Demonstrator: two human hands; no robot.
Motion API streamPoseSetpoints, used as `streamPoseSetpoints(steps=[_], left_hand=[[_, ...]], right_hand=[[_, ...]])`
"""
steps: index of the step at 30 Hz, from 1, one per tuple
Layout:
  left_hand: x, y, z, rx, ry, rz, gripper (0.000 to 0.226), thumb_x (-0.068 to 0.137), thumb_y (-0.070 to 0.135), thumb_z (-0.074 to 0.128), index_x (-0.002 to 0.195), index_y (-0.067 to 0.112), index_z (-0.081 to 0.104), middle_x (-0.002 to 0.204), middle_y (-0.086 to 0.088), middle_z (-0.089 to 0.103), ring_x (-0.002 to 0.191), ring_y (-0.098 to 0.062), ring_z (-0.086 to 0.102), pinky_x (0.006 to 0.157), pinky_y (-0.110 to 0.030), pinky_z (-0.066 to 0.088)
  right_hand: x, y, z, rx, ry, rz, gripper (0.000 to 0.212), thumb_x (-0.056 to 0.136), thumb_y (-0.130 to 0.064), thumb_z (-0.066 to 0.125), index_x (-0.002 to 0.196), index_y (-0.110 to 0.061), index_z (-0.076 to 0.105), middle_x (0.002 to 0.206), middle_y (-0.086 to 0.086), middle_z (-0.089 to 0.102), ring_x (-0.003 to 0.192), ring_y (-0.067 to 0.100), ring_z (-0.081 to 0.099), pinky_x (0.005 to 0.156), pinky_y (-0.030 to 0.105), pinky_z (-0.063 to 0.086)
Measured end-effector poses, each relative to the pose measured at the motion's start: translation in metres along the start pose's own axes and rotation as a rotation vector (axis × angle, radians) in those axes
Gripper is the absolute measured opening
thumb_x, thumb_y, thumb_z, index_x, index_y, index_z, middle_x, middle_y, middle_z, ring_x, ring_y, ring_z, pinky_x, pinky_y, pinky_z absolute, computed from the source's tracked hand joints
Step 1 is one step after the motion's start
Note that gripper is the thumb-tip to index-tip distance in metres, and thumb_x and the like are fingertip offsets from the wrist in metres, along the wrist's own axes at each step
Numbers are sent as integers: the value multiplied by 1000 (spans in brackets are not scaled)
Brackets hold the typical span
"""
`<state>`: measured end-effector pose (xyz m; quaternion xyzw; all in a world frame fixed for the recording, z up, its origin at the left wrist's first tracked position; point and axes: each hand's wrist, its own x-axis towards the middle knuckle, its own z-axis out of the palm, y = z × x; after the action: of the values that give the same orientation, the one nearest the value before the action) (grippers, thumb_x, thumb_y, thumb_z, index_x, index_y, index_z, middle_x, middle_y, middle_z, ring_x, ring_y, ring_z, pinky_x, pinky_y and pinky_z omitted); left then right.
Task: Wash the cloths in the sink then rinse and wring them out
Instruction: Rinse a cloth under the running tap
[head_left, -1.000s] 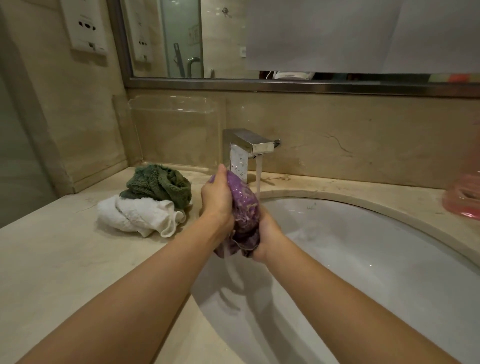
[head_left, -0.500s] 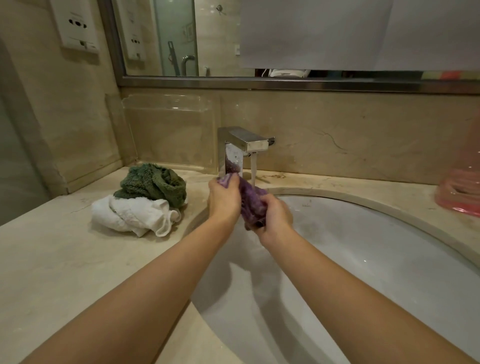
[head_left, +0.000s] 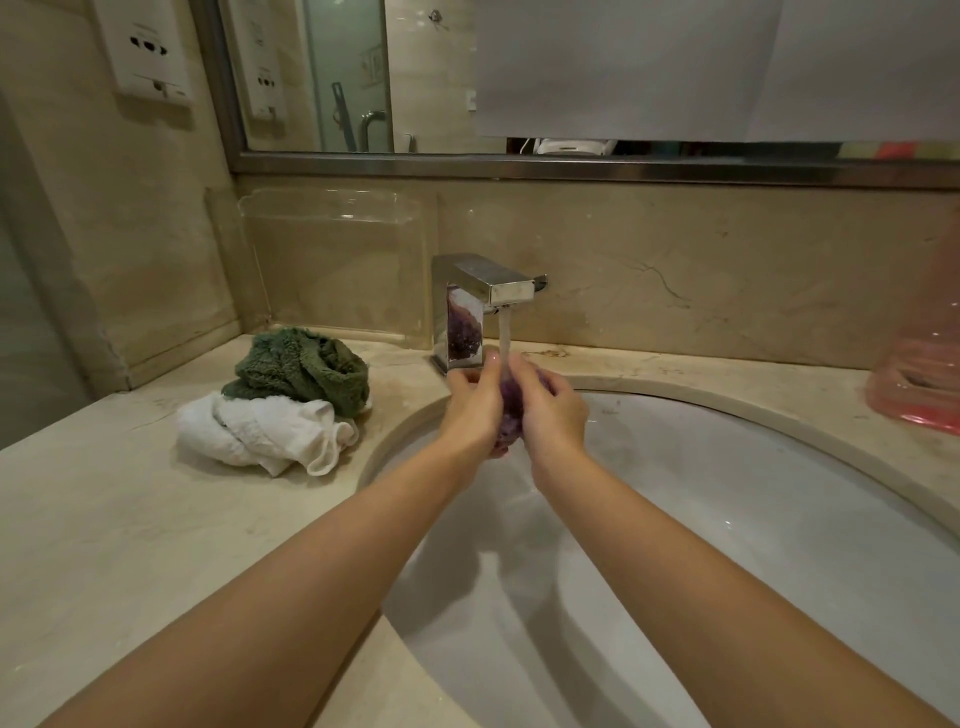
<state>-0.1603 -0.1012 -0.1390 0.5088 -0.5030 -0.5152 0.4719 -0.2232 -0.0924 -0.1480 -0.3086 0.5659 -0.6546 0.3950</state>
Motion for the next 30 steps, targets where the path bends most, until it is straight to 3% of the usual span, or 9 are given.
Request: streamPoseSetpoints(steps=[5,8,10,12,16,18,24,28,30], left_hand=[[0,-3,0,135,44,60,48,99,57,22,118,17,42,105,-15,64,86,-29,63,54,-28,44],[-3,-1,-4,216,8,105,54,101,54,16,111,21,57,91,-10,66,65,-23,61,44,-22,44],[-3,1,-5,230,36,149,50,103,47,21,91,22,62,90,-16,67,75,-32,65,60,-34,56],[-1,2,-5,190,62,137,46,103,40,27,76,21,60,87,-16,67,81,-35,65,72,-39,55],[-2,3,-7,115,34,68,48,101,34,30,70,12,59,57,-12,57,50,-27,56,44,-22,39],[-1,2,-8,105,13,57,48,101,32,30,73,11,62,53,-9,56,49,-26,56,41,-20,37],[4,0,-7,62,-48,40,42,103,36,36,89,15,69,74,-3,70,65,-12,66,46,-16,47],[4,3,-5,51,-32,48,59,89,62,45,119,13,58,108,-6,69,97,-20,67,90,-37,53],[6,4,-6,-10,-17,-18,61,85,62,51,122,14,49,116,-7,66,101,-24,65,89,-42,53]], right_hand=[[-6,1,3,-54,-4,-108,31,74,-53,74,85,-28,60,96,0,70,87,20,68,80,45,58],[-7,-5,1,-192,80,-190,24,85,-49,65,84,-25,61,91,-6,69,89,18,66,77,33,51],[-9,-12,-1,-202,93,-198,25,90,-45,60,96,-22,67,95,-13,65,92,15,62,79,27,43],[-10,-17,-2,-253,70,-214,26,94,-40,54,80,-21,67,80,-14,64,82,15,61,72,24,40],[-11,-19,-3,-314,37,-237,36,93,-25,53,58,-18,59,61,-3,61,68,18,60,64,26,45],[-11,-19,-3,-324,21,-230,36,90,-20,53,54,-15,56,57,-1,57,62,17,56,59,25,44],[-7,-16,-1,-259,59,-200,31,87,-20,56,57,-11,54,57,0,53,61,19,50,55,26,40],[-6,-9,-2,-159,239,-129,35,95,-31,51,65,-14,54,64,-3,53,61,14,52,50,21,38],[-5,-6,-2,-56,294,-84,35,97,-40,49,77,-13,58,72,-1,57,71,19,58,62,27,50]])
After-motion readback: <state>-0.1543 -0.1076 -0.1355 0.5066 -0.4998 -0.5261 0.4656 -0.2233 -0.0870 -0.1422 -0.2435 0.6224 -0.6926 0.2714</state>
